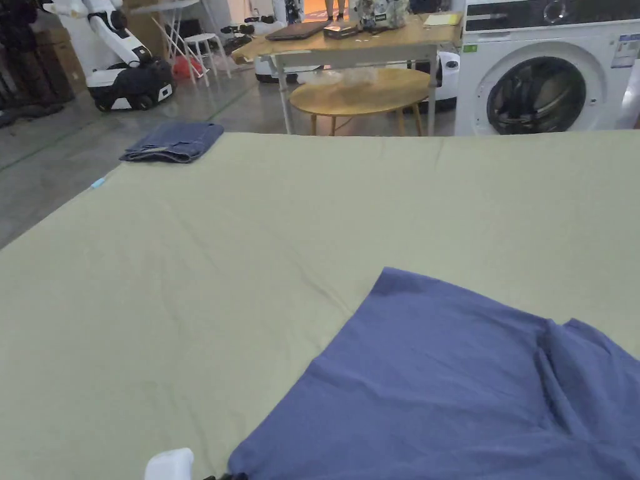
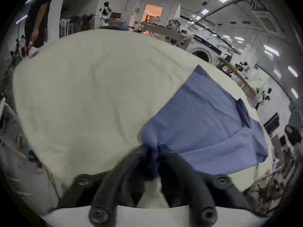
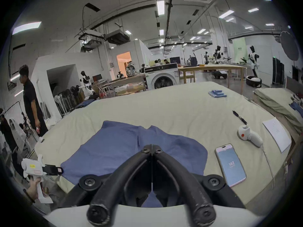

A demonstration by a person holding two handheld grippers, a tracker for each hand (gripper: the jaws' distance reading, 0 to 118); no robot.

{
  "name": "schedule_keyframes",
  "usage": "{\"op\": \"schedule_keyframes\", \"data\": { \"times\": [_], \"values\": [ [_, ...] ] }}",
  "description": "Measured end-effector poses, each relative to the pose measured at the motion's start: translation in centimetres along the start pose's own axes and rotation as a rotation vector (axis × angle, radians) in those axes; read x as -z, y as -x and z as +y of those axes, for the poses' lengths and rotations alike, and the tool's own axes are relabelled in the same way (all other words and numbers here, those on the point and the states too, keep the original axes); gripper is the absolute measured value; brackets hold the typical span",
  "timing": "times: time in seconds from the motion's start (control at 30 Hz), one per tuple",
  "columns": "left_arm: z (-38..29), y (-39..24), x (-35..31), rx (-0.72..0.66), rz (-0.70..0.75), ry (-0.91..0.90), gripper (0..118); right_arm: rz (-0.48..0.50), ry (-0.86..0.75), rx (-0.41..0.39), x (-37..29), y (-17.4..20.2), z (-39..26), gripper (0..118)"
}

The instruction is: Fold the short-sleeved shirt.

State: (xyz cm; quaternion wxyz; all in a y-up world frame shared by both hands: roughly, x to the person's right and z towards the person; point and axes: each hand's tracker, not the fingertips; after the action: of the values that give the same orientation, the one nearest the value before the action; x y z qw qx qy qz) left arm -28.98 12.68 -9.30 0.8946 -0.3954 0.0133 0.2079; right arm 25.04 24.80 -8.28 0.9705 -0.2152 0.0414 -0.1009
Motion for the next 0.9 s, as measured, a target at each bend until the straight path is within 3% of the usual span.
{"op": "schedule_keyframes", "data": {
  "times": [0.03, 0.1, 0.17, 0.2, 0.23, 0.27, 0.3, 0.43, 0.5, 0.6, 0.67, 0.77, 0.9],
  "values": [
    [-0.2, 0.0, 0.6, -0.046, 0.010, 0.009, 2, 0.000, 0.000, 0.005, 0.3, -0.3, 0.2, 0],
    [-0.4, -0.7, 0.6, 0.029, 0.055, 0.001, 2, 0.000, 0.011, -0.009, 1.5, -1.2, 1.1, 0],
    [-0.2, -1.0, 0.5, 0.034, 0.061, 0.003, 2, -0.012, 0.090, -0.071, 4.2, -2.8, 3.2, 1],
    [-0.2, -0.9, 0.6, 0.033, 0.063, 0.005, 2, -0.015, 0.141, -0.086, 5.8, -3.4, 4.4, 17],
    [-0.2, -1.2, 0.1, 0.034, 0.064, 0.005, 2, -0.005, 0.191, -0.084, 7.9, -4.6, 5.3, 55],
    [-0.2, -1.2, 0.0, 0.035, 0.063, 0.007, 2, -0.009, 0.253, -0.089, 10.0, -6.0, 6.1, 76],
    [-0.1, -1.2, 0.0, 0.035, 0.061, 0.008, 2, -0.009, 0.285, -0.100, 11.9, -7.1, 6.7, 77],
    [-0.1, -0.7, 0.0, 0.021, 0.048, 0.015, 2, -0.069, 0.554, -0.147, 20.3, -10.3, 7.4, 76],
    [-0.1, -2.0, -0.7, 0.007, 0.041, 0.016, 2, -0.038, 0.650, -0.113, 23.2, -11.7, 6.1, 74],
    [-0.3, -2.3, -0.9, 0.002, 0.040, 0.015, 2, -0.004, 0.682, -0.041, 24.5, -11.7, 5.2, 44],
    [-0.4, -2.5, -0.7, 0.004, 0.041, 0.017, 2, 0.019, 0.675, -0.011, 24.6, -11.4, 4.8, 4],
    [0.1, -1.1, -0.3, 0.010, 0.044, 0.023, 2, 0.034, 0.655, -0.057, 23.2, -10.1, 4.8, 1],
    [0.2, -0.1, -0.6, -0.051, -0.008, 0.010, 2, 0.077, 0.554, -0.035, 21.1, -10.2, 6.7, 1]
  ]
}}
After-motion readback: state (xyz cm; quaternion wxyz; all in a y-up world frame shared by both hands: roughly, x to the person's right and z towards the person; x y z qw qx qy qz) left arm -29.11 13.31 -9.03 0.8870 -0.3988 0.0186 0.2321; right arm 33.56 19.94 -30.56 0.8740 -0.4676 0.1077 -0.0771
